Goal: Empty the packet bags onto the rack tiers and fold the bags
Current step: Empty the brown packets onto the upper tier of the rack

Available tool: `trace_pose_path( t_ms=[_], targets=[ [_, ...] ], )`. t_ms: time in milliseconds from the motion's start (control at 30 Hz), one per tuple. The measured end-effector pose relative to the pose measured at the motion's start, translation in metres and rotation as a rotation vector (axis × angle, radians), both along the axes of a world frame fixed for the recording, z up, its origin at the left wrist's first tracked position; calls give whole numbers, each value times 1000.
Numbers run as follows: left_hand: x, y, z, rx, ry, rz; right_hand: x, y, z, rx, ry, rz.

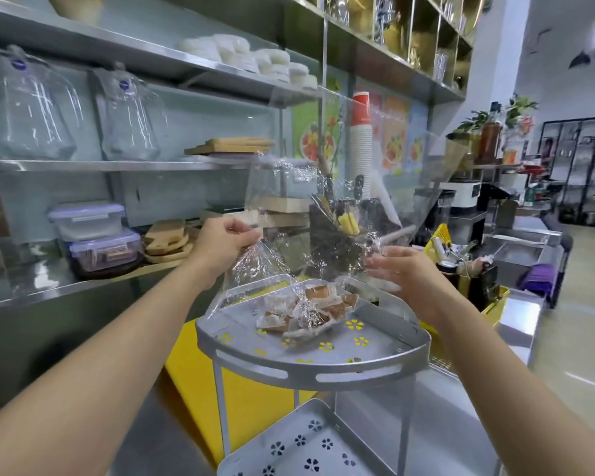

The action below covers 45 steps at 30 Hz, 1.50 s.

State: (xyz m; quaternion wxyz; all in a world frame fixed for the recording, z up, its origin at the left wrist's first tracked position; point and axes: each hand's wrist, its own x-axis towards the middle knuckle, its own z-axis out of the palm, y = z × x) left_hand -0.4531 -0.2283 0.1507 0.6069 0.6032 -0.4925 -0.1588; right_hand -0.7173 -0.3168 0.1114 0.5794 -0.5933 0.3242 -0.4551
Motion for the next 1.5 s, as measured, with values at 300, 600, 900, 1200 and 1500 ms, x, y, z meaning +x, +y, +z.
trace_pose_path(
  t_ms=[300, 600, 900, 1200, 1500],
  targets=[
    [0, 12, 3, 19, 116, -41, -4, 5, -1, -86, -97, -163],
    [4, 37, 28, -160, 221, 28, 11, 17, 54, -291, -279, -288],
    [18, 86, 48, -180, 238, -359, 25, 30, 82, -362, -198, -116],
    [88, 186, -3, 78, 221, -320, 91, 60, 45, -223, 38, 351],
    [131, 347, -94, 148, 440, 69, 212, 150, -28, -192, 252, 756]
  ],
)
